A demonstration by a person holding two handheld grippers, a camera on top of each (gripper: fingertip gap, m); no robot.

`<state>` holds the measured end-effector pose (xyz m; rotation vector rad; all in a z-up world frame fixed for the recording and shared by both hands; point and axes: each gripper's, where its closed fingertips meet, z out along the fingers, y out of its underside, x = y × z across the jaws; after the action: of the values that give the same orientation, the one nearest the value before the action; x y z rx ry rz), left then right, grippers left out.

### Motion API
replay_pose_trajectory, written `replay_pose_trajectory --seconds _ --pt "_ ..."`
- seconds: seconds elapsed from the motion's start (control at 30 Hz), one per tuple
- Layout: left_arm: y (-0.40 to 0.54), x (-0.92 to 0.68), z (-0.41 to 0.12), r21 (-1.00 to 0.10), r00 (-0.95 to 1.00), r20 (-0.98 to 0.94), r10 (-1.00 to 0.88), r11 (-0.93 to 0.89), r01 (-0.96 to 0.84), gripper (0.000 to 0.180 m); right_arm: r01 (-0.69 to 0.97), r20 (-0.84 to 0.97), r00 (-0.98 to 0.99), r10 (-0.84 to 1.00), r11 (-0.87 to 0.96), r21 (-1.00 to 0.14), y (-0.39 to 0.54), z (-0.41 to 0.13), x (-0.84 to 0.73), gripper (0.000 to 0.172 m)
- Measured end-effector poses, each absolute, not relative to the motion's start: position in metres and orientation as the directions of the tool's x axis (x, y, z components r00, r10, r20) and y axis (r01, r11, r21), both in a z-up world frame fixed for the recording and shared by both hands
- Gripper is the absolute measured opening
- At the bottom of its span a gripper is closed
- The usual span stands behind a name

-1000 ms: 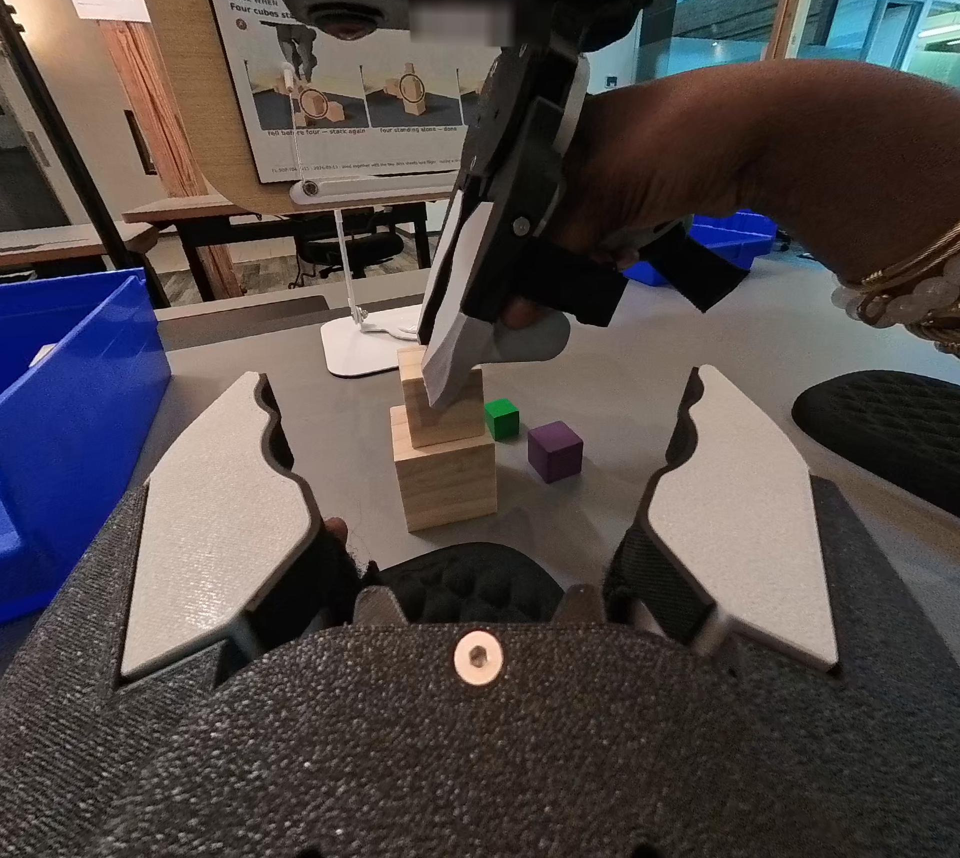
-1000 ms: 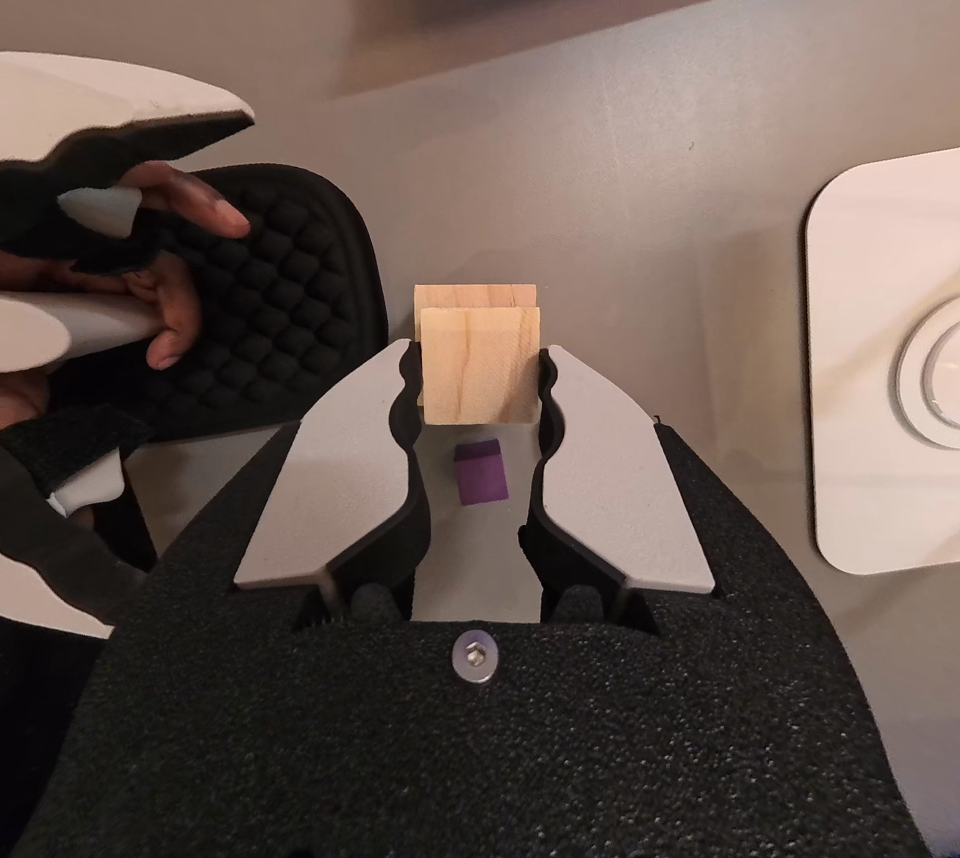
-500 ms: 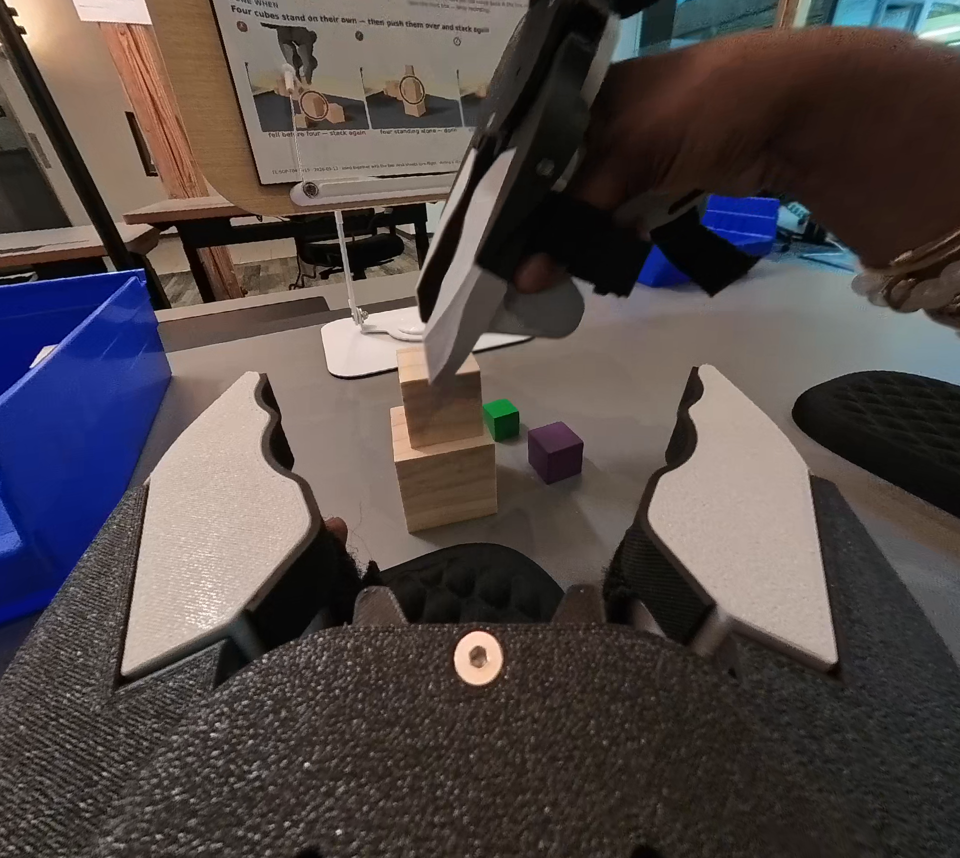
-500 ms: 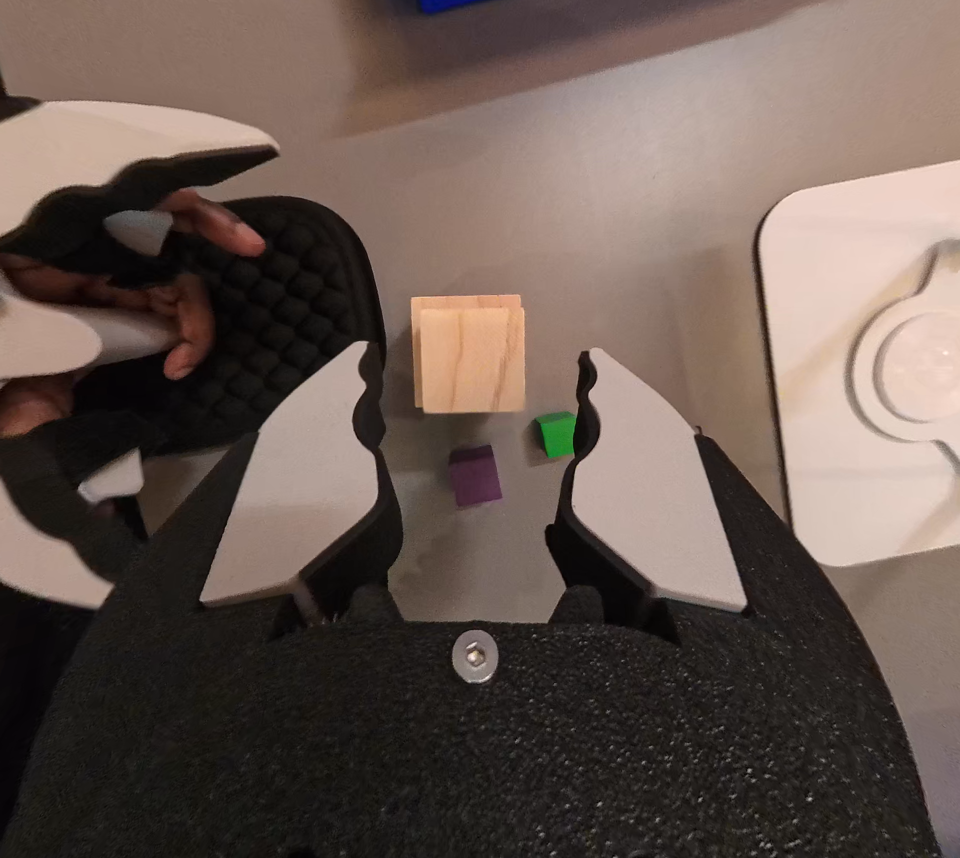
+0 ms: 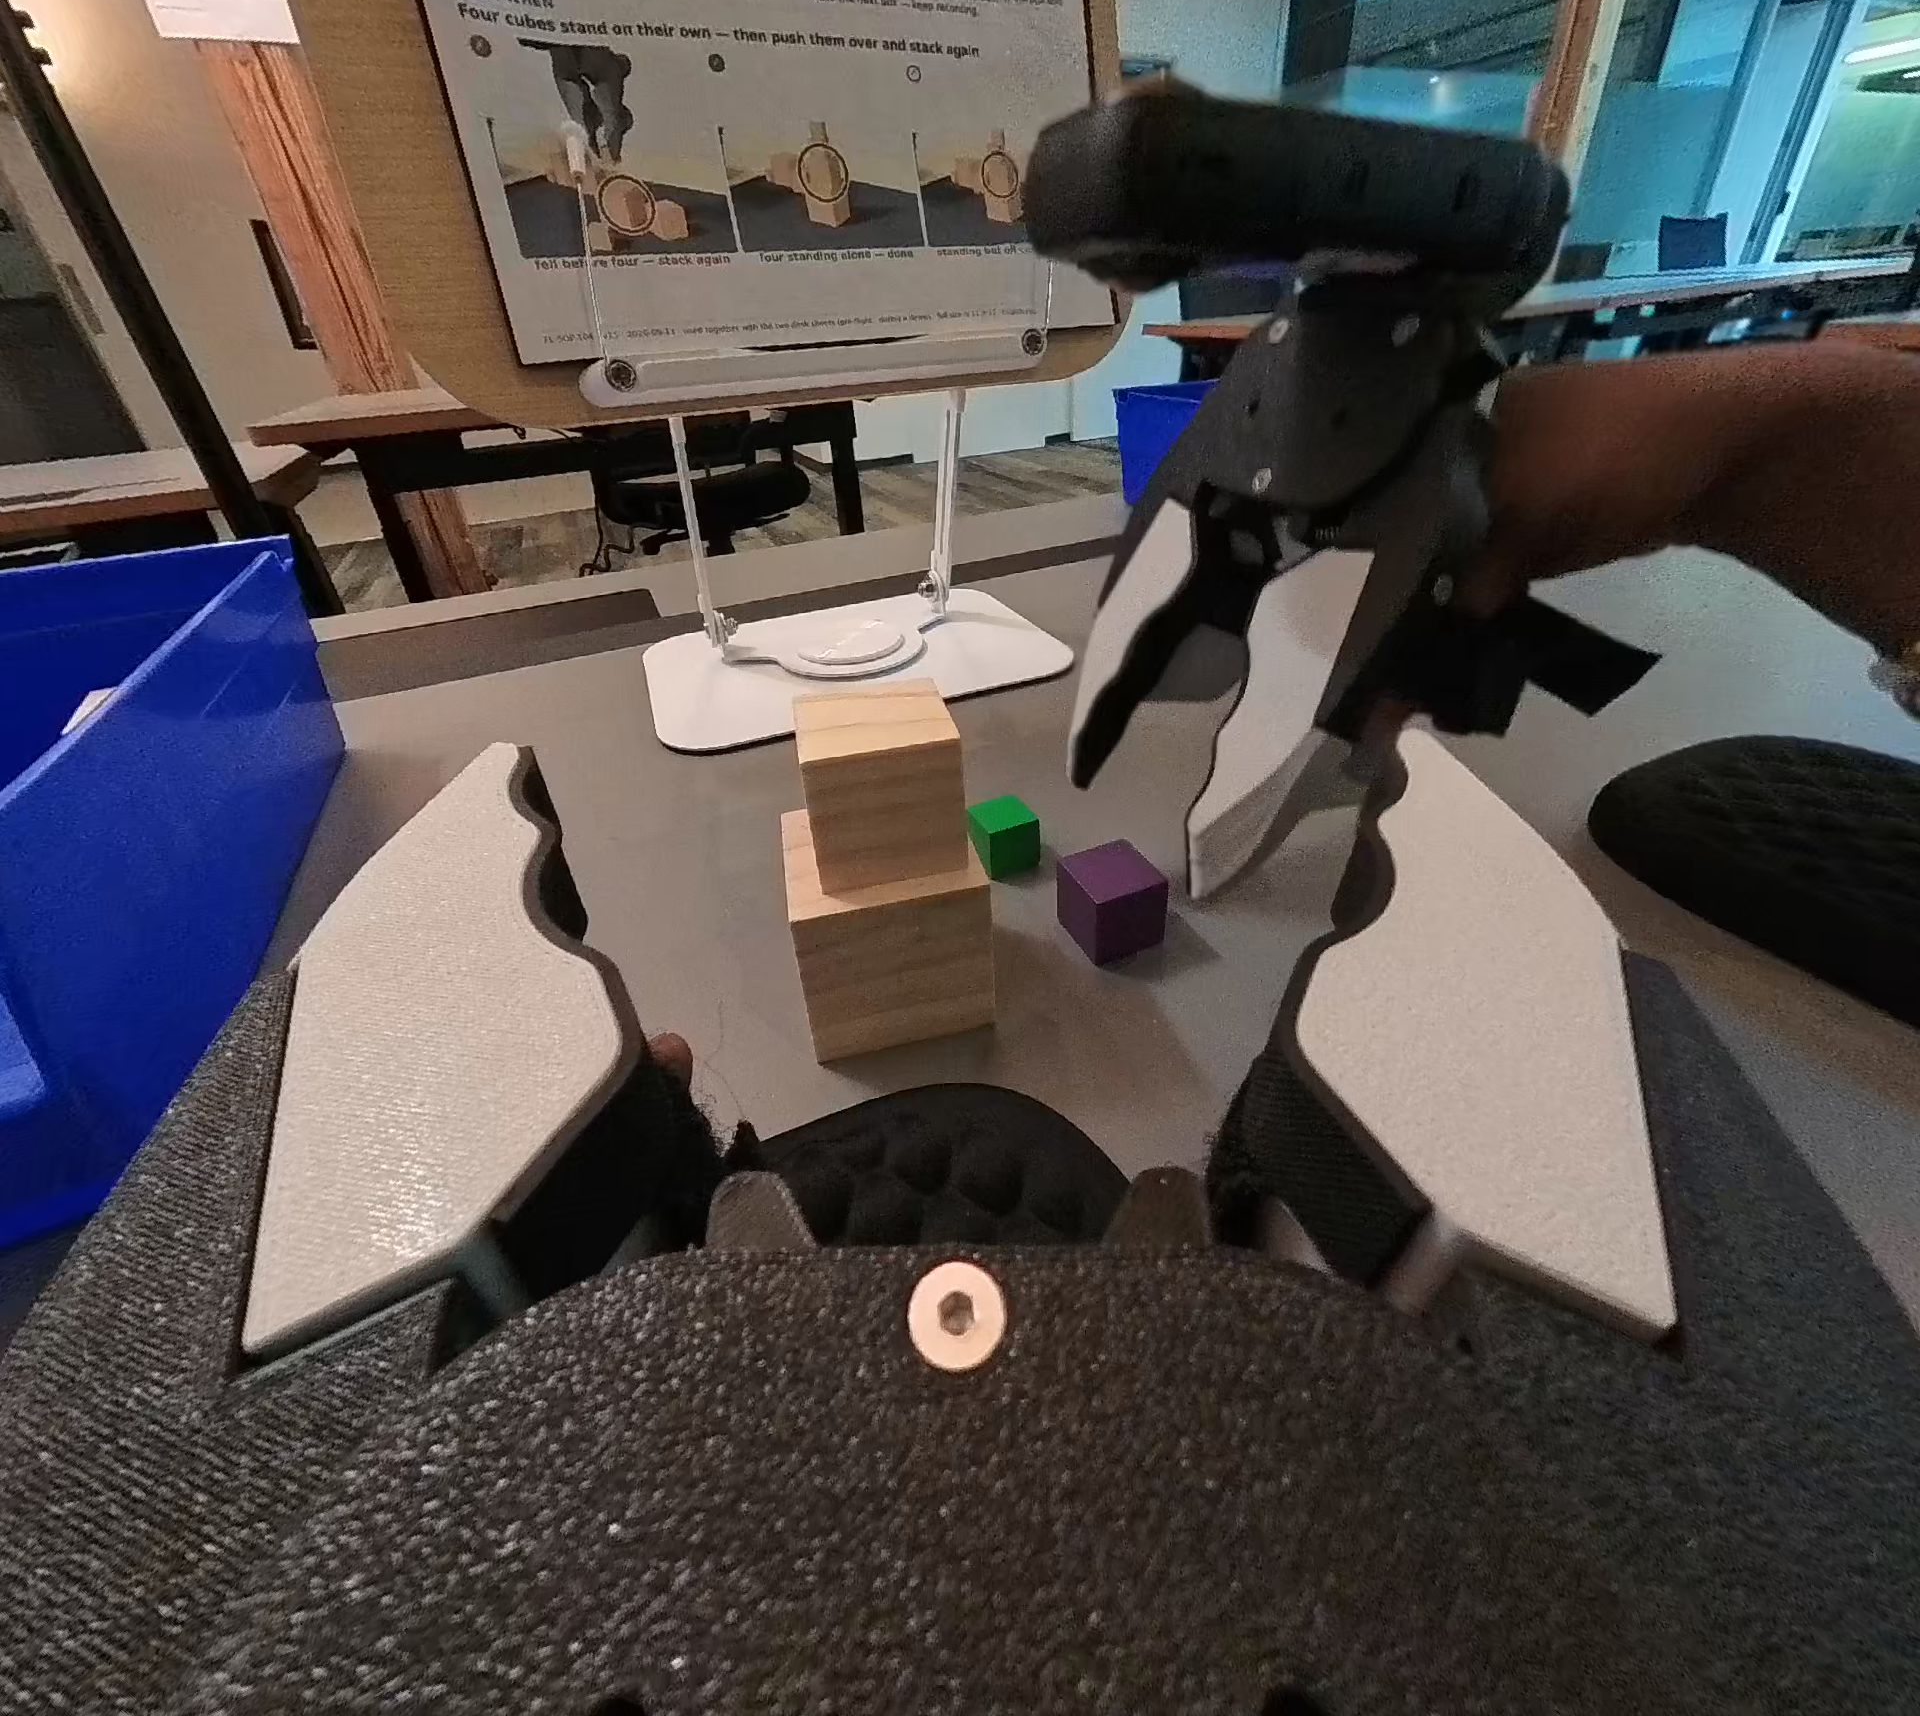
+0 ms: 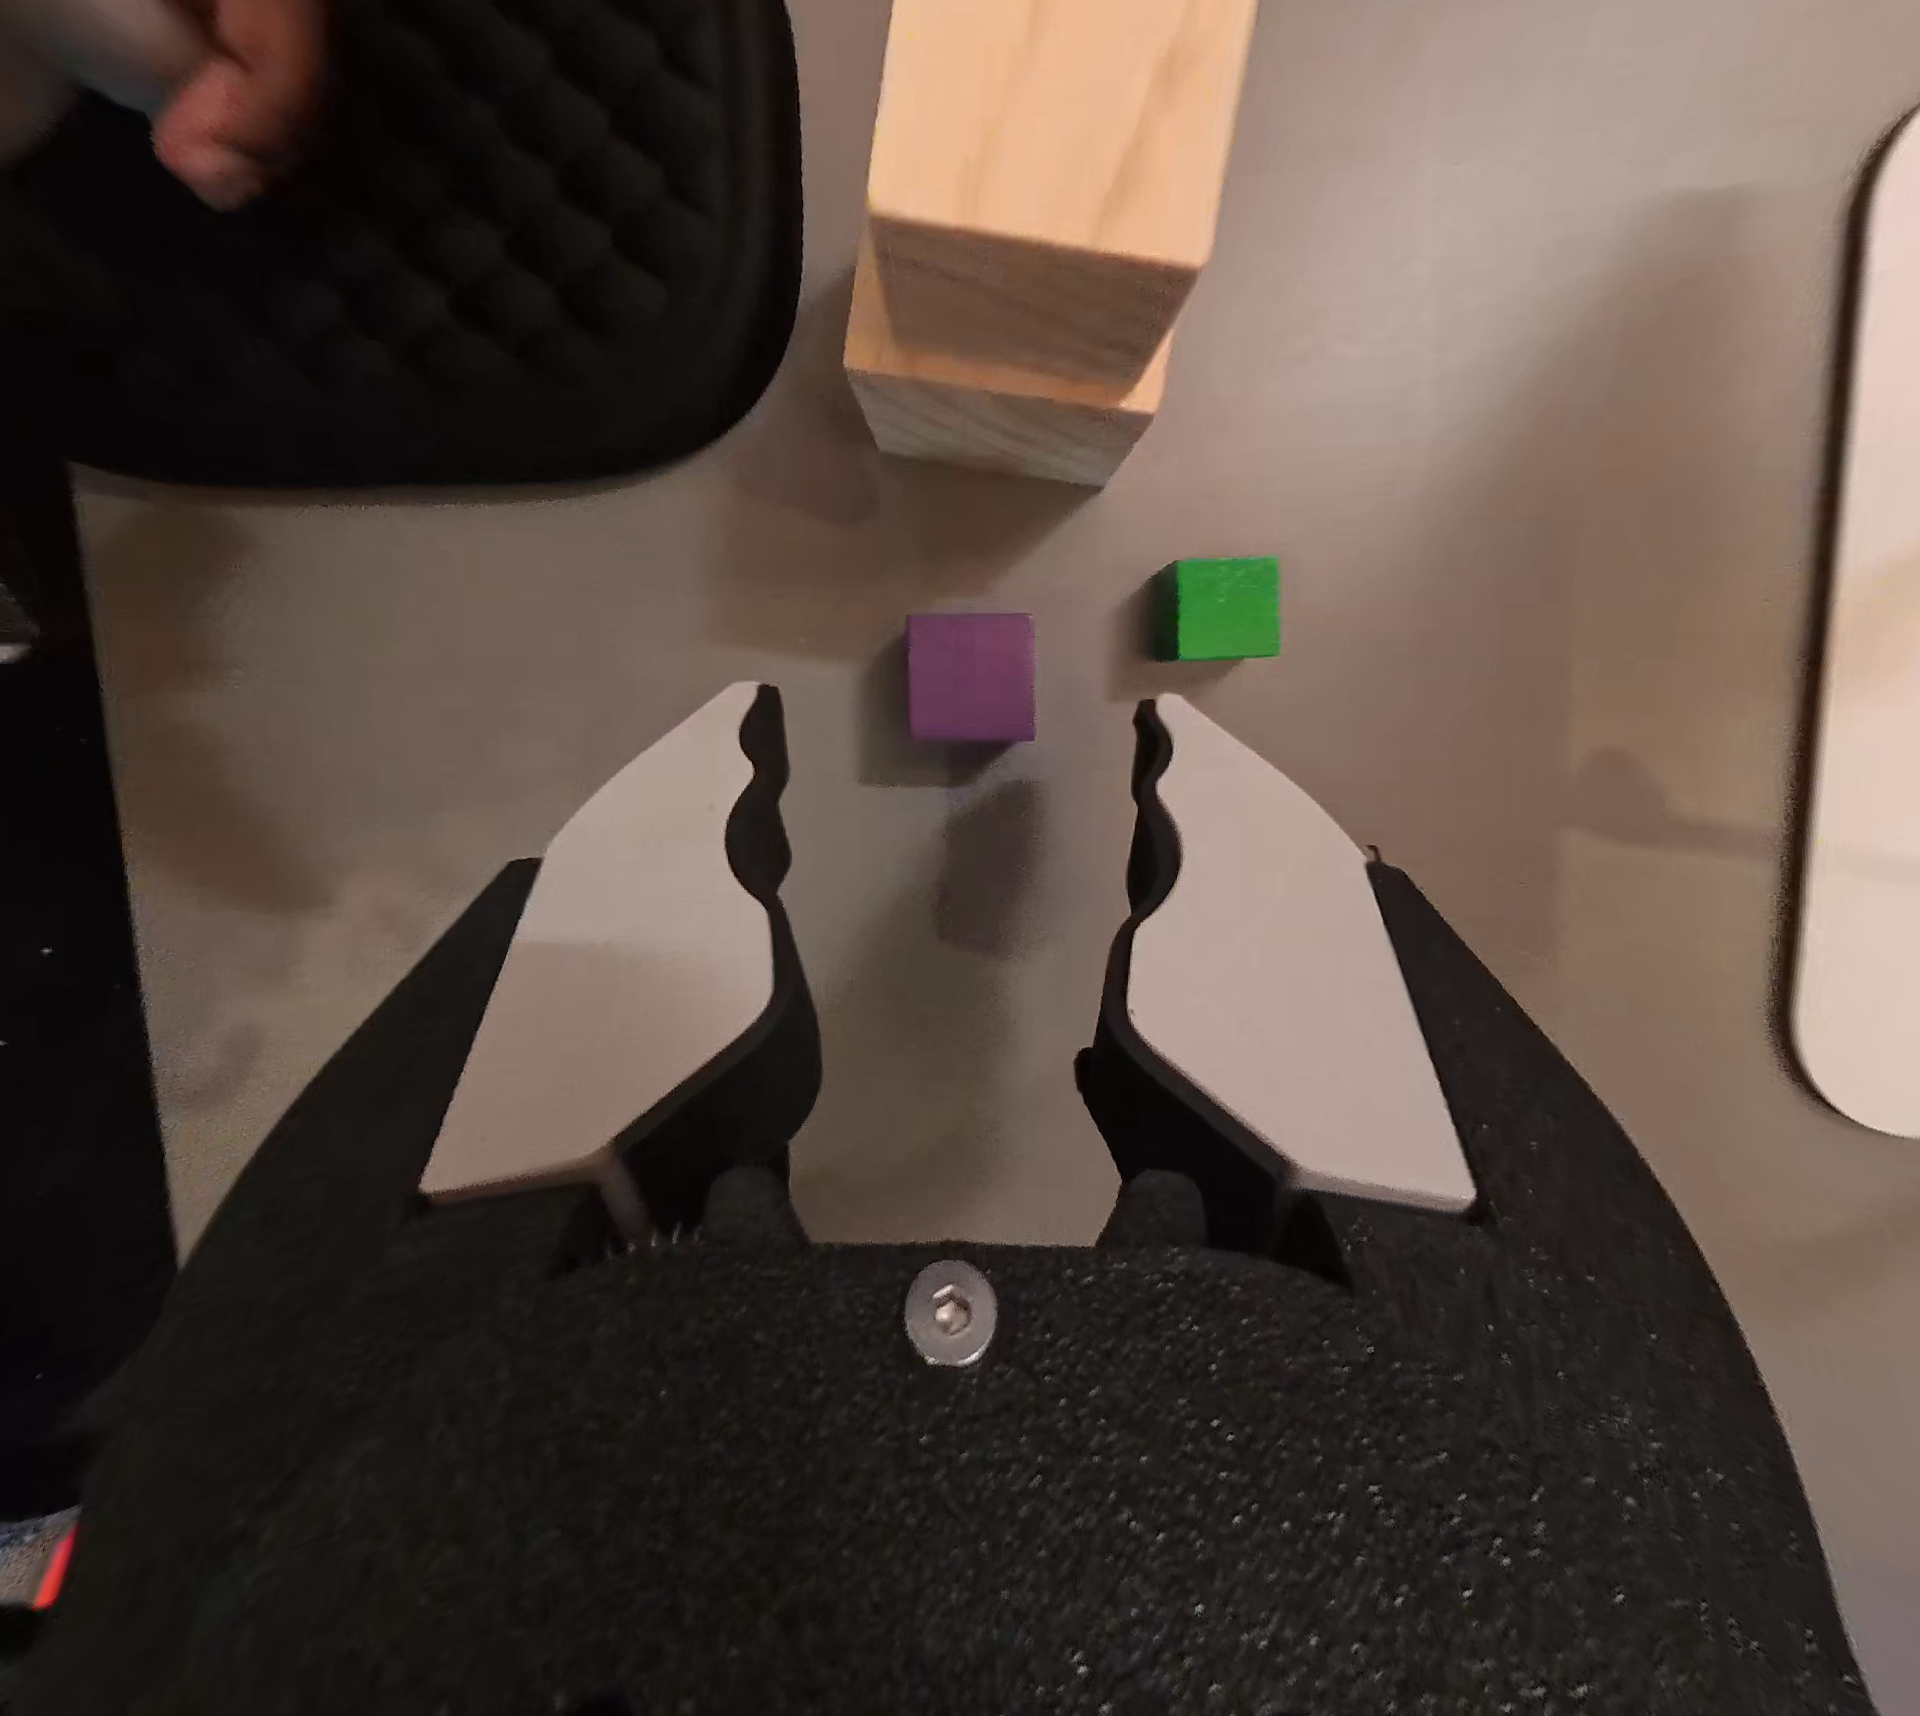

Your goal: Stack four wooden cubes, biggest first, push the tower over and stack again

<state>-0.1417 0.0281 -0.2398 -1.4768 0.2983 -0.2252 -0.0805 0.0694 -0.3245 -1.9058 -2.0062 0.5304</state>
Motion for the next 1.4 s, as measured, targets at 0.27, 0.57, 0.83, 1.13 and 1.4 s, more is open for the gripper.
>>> replay_pose_trajectory --seconds 0.27,0.57,0.83,1.13,1.4 --pt "0.028 -0.142 -0.24 -0.996 0.943 -0.055 -0.33 0.084 -0.029 0.141 0.881 -0.01 -0.077 0.997 0.063 -0.469 0.067 -0.344 -0.086 0.046" --pt "0.028 -0.142 -0.24 -0.996 0.943 -0.051 -0.33 0.082 -0.025 0.14 0.886 0.026 -0.044 0.999 0.051 -0.46 0.075 -0.331 -0.088 0.026" --pt "0.027 -0.142 -0.24 -0.996 0.942 -0.055 -0.33 0.083 -0.029 0.14 0.844 0.071 0.064 0.995 -0.016 -0.537 0.086 -0.245 -0.113 0.026" --pt "0.027 -0.143 -0.24 -0.997 0.943 -0.05 -0.33 0.079 -0.025 0.139 0.842 0.058 0.114 0.992 -0.065 -0.536 0.085 -0.233 -0.146 0.026" --pt "0.027 -0.143 -0.24 -0.997 0.942 -0.045 -0.331 0.076 -0.02 0.139 0.865 0.06 0.106 0.993 -0.062 -0.497 0.079 -0.249 -0.153 0.026"
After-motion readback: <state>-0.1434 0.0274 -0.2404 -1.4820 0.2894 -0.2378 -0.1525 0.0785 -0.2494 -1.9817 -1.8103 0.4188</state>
